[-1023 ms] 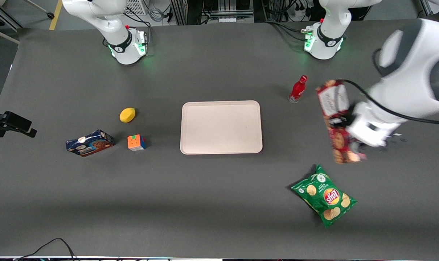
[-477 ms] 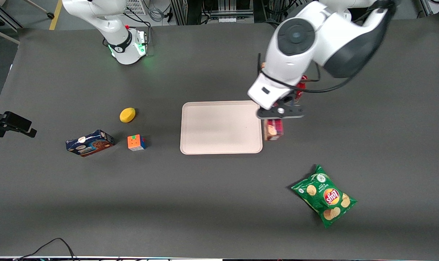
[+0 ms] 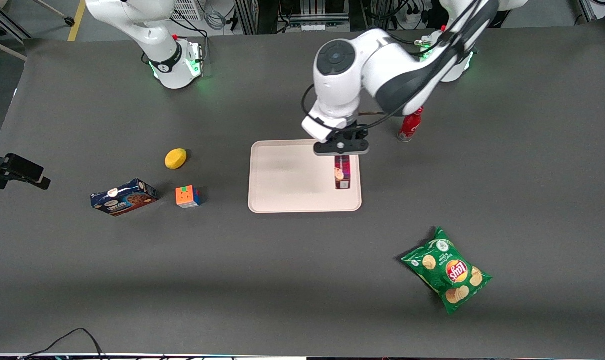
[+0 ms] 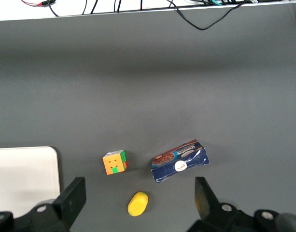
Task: Place red cookie box on tray
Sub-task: 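Lower the held box onto the tray and lay it down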
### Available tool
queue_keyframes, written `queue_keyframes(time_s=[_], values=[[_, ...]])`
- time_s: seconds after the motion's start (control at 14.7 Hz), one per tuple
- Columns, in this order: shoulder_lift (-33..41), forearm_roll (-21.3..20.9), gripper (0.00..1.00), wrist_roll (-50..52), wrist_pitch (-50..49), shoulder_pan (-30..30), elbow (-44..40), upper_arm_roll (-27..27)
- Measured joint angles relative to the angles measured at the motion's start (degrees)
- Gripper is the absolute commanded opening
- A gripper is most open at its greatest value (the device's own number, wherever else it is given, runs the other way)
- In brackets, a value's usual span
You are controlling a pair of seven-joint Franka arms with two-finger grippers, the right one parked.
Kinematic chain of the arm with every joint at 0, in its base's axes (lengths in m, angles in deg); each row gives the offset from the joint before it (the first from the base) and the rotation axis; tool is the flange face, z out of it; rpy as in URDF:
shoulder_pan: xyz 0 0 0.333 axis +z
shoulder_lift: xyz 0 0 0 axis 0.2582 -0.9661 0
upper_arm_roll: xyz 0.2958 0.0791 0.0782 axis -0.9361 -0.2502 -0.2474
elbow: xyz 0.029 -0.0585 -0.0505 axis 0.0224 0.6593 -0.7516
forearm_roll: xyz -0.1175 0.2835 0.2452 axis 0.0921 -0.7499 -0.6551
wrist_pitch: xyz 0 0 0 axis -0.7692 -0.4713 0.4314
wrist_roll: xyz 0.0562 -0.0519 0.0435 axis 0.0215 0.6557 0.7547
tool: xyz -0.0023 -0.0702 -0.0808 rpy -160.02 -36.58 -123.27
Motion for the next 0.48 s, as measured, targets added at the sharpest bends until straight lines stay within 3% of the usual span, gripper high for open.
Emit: queue_keyframes(time_s=[0.48], values=[[-10.83, -9.54, 0.00, 4.13, 2.27, -0.82, 1.28, 0.16]])
